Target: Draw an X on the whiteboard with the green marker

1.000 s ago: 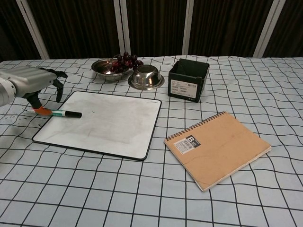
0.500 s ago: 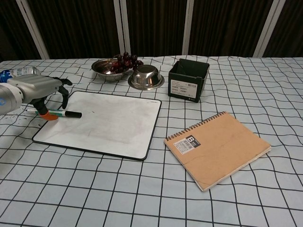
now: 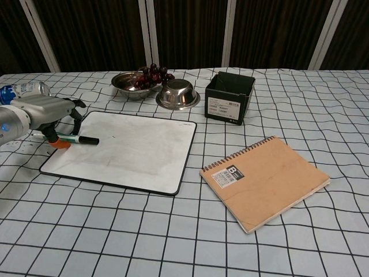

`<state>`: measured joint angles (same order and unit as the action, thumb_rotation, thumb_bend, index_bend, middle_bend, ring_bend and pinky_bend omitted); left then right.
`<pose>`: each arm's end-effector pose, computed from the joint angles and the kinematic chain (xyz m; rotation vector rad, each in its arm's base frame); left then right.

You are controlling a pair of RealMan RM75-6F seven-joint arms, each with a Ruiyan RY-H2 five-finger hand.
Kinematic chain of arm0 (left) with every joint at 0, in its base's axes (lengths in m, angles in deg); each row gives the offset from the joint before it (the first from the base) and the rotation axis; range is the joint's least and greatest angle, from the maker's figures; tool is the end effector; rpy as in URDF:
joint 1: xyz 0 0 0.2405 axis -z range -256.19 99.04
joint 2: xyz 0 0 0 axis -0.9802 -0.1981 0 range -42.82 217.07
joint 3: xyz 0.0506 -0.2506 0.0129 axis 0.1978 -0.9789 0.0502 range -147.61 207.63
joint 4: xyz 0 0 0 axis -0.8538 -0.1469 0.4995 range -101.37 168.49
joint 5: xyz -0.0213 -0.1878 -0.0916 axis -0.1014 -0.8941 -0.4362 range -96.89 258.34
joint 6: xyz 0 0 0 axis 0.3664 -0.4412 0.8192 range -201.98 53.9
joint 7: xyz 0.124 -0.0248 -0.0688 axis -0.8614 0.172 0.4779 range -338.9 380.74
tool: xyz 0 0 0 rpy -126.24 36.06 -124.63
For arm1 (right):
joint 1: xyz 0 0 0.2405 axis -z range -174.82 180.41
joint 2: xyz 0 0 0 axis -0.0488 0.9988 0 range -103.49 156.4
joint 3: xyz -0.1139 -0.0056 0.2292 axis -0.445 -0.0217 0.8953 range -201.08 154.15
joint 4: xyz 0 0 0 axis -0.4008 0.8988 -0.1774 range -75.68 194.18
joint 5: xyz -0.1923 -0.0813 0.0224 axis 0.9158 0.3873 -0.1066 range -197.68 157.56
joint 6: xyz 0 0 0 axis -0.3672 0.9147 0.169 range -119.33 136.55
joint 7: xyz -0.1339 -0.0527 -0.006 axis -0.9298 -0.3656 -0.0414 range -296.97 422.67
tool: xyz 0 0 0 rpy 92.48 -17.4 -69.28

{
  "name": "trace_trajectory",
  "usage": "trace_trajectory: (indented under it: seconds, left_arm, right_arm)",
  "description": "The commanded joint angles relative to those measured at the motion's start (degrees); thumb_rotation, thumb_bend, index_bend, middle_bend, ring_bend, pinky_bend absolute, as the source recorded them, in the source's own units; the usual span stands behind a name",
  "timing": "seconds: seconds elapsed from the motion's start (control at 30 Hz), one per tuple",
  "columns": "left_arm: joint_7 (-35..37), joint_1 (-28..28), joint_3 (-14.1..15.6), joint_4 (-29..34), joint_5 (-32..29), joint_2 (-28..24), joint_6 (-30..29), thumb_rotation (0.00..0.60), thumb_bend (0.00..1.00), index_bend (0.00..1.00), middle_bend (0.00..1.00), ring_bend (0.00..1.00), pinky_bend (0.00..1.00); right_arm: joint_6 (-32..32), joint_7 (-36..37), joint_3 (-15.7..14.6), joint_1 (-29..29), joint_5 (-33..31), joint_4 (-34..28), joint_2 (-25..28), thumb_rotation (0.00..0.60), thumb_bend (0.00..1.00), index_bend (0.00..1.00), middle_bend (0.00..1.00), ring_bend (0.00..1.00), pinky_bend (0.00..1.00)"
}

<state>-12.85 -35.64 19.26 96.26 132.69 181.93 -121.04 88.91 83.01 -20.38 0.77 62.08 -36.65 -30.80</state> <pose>-0.2317 0.3889 -0.0213 -1.7742 -0.8127 -0.4784 -0.3285 -0.1648 0.1853 1.1963 -1.2302 1.0131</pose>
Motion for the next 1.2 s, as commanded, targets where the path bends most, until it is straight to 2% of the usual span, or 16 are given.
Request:
trace_trajectory:
  seconds: [0.03,0.17,0.27,0.53,0.77,0.93,1.2]
  left_arm:
    - [0.3,0.0,0.2,-0.2,0.0,0.2,-0.1,0.6,0.52,0.57,0.03,0.0,0.0]
    - [1.8,-0.3,0.0,0.5,0.5,0.1,-1.0,0.6,0.53,0.6,0.06,0.0,0.0]
    - [5.3,-0.9,-1.5,2.8,1.4,-0.6,-2.9,0.6,0.53,0.6,0.07,0.0,0.0]
    - [20.6,-2.5,-8.7,14.2,4.4,-3.2,-7.8,0.6,0.53,0.61,0.08,0.0,0.0]
    - [34.7,-2.8,-13.4,21.2,1.7,-2.3,-3.8,0.6,0.53,0.64,0.13,0.0,0.0]
    - [42.9,-2.2,-14.2,20.5,2.2,0.6,-0.2,0.6,0.53,0.65,0.14,0.0,0.0]
    - [51.1,-0.9,-13.6,16.2,6.8,4.8,2.4,0.6,0.53,0.67,0.16,0.0,0.01]
  right_arm:
    - [0.0,0.0,0.0,0.0,0.0,0.0,0.0,0.6,0.35,0.0,0.0,0.0,0.0]
    - [0.1,0.0,0.0,0.0,0.0,0.0,0.0,0.6,0.35,0.0,0.0,0.0,0.0]
    - [0.1,0.0,0.0,0.1,0.1,-0.1,0.1,0.6,0.35,0.0,0.0,0.0,0.0]
    - [-0.1,0.3,0.1,0.1,-0.1,-0.3,0.1,0.6,0.35,0.0,0.0,0.0,0.0]
    - [-0.3,0.6,0.0,0.0,-0.1,-0.4,0.3,0.6,0.35,0.0,0.0,0.0,0.0]
    - [-0.4,0.8,0.0,0.1,-0.1,-0.3,0.4,0.6,0.35,0.0,0.0,0.0,0.0]
    - [-0.7,1.2,0.0,0.1,-0.4,-0.2,0.5,0.6,0.35,0.0,0.0,0.0,0.0]
